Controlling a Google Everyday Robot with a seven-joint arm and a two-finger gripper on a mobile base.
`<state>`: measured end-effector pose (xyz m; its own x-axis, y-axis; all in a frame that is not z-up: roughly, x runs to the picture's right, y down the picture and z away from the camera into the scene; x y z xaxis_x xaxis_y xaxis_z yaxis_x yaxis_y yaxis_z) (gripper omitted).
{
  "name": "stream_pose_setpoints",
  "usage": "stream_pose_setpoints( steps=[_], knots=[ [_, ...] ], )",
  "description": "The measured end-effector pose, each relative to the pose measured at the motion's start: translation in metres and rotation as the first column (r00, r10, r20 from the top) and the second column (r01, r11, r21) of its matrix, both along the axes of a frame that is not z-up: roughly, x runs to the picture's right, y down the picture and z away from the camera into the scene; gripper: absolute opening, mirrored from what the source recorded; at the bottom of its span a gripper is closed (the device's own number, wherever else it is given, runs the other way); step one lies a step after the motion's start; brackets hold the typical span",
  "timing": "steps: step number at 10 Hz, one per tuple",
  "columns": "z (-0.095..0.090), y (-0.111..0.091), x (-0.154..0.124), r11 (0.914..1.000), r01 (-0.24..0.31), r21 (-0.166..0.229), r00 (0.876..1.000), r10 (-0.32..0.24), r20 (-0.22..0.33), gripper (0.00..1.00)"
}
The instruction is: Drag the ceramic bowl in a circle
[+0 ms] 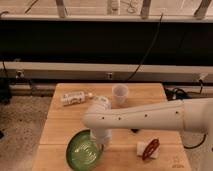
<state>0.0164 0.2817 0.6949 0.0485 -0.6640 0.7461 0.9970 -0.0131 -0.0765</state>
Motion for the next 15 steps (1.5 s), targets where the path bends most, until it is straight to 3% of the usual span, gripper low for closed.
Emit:
stream_pose_setpoints(
  steps=[3, 5, 7, 11, 15],
  knots=[
    [0.012, -0.009, 0.066, 0.9979, -0.064, 0.000, 0.989, 0.064, -0.136, 0.00],
    [0.032, -0.024, 0.087, 0.9958, -0.091, 0.007, 0.977, 0.091, -0.192, 0.00],
    [0.057, -0.042, 0.088, 0.9946, -0.103, 0.013, 0.971, 0.103, -0.215, 0.00],
    [0.095, -0.072, 0.043, 0.9964, -0.080, 0.029, 0.981, 0.084, -0.175, 0.00],
    [0.104, -0.078, -0.019, 0.9989, -0.033, 0.034, 0.997, 0.035, -0.067, 0.00]
  ],
)
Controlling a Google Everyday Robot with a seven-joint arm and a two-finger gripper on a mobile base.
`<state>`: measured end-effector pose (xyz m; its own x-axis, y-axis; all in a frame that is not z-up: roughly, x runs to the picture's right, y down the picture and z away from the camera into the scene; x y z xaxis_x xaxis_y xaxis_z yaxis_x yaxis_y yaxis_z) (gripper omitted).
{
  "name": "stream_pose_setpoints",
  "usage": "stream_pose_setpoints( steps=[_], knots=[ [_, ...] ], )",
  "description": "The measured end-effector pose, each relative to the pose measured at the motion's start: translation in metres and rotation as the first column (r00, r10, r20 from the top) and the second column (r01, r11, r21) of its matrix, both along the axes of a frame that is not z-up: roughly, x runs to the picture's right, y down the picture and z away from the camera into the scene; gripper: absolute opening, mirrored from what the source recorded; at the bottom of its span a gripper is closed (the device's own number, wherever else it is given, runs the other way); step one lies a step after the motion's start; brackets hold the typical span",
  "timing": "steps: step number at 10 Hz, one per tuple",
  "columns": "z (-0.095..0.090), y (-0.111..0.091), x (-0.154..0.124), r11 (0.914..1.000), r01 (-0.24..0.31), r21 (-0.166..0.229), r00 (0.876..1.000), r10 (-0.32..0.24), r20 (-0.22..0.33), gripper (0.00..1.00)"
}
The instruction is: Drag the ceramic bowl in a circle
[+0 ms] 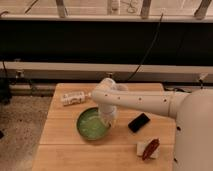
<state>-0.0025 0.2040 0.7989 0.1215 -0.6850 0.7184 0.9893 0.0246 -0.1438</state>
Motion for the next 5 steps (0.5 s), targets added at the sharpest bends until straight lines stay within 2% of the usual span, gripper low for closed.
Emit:
stream_pose_setpoints(
  steps=[3, 5],
  knots=[
    [-0.005, 0.009, -0.051, 0.9988, 0.048, -0.004, 0.992, -0.048, 0.119, 0.00],
    [-0.017, 0.023, -0.065, 0.9973, 0.072, -0.011, 0.982, -0.069, 0.174, 0.00]
  ],
)
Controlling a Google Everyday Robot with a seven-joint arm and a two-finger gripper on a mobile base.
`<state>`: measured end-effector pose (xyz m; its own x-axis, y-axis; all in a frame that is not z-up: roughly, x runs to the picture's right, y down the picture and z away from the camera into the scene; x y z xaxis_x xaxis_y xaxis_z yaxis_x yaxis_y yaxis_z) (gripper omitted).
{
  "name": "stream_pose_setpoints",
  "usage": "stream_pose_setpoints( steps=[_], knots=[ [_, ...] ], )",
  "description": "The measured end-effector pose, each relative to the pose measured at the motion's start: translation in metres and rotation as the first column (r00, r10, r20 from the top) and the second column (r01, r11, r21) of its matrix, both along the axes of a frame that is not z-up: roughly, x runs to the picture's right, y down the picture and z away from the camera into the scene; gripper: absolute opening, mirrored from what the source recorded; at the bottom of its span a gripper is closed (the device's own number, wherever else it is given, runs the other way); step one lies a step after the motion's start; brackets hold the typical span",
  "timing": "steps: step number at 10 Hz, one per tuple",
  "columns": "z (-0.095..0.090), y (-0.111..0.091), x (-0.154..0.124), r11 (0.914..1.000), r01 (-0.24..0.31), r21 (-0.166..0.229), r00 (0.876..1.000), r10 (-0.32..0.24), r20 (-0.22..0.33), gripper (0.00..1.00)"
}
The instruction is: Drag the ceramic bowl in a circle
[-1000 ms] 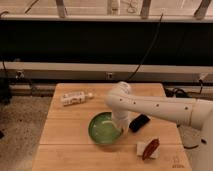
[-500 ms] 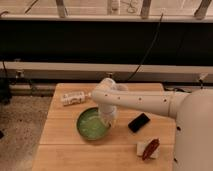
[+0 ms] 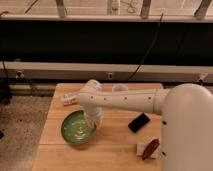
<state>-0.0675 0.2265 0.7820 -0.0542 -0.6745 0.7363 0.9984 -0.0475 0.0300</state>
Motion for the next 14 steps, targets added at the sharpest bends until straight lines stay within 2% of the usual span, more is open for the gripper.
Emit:
stream_pose_setpoints(
  steps=[1, 3, 6, 8, 9, 10, 12, 13, 14],
  knots=[
    [-0.011, 0.011, -0.005, 0.9999, 0.011, -0.005, 0.999, -0.011, 0.030, 0.00],
    [-0.026, 0.025, 0.000, 0.9999, 0.012, -0.012, 0.999, -0.011, 0.035, 0.00],
    [-0.038, 0.036, 0.034, 0.9997, -0.014, -0.020, 1.000, 0.014, -0.013, 0.00],
    [-0.042, 0.040, 0.069, 0.9985, -0.051, -0.018, 0.996, 0.050, -0.077, 0.00],
    [-0.043, 0.041, 0.083, 0.9973, -0.071, -0.016, 0.991, 0.069, -0.111, 0.02],
    [-0.041, 0.040, 0.097, 0.9952, -0.097, -0.010, 0.984, 0.094, -0.152, 0.11],
    [-0.036, 0.034, 0.121, 0.9878, -0.155, 0.015, 0.961, 0.154, -0.231, 0.30],
    [-0.034, 0.031, 0.124, 0.9853, -0.170, 0.019, 0.956, 0.169, -0.240, 0.33],
    [-0.032, 0.030, 0.121, 0.9871, -0.160, 0.015, 0.962, 0.159, -0.223, 0.30]
  ],
)
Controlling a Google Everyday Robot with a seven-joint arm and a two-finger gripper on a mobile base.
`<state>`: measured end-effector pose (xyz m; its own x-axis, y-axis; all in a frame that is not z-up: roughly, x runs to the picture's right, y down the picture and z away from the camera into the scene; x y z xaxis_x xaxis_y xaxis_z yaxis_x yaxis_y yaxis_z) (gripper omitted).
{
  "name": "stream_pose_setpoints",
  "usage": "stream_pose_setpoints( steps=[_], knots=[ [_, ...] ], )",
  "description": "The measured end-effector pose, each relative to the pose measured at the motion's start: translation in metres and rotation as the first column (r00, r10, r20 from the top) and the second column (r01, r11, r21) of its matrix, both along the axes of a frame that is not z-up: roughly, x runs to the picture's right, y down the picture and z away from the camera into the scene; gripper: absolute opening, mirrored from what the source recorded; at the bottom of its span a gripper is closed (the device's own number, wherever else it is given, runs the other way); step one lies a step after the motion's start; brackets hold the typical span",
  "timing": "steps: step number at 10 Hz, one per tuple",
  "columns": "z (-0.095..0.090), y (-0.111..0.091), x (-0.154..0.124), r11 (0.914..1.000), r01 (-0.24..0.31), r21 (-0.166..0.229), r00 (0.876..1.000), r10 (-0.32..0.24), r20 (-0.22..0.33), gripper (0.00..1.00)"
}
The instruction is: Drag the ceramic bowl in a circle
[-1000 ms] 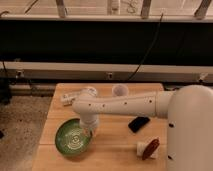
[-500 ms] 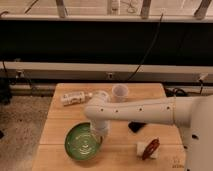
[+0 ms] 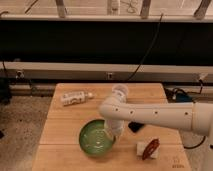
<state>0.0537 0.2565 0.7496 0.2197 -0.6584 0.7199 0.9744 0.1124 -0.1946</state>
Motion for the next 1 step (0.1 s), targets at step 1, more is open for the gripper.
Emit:
stream_pose_setpoints(
  steps=[1],
  knots=[
    [0.0013, -0.0010, -0.0068, 0.9999, 0.012, -0.002, 1.000, -0.012, 0.018, 0.22]
  ],
)
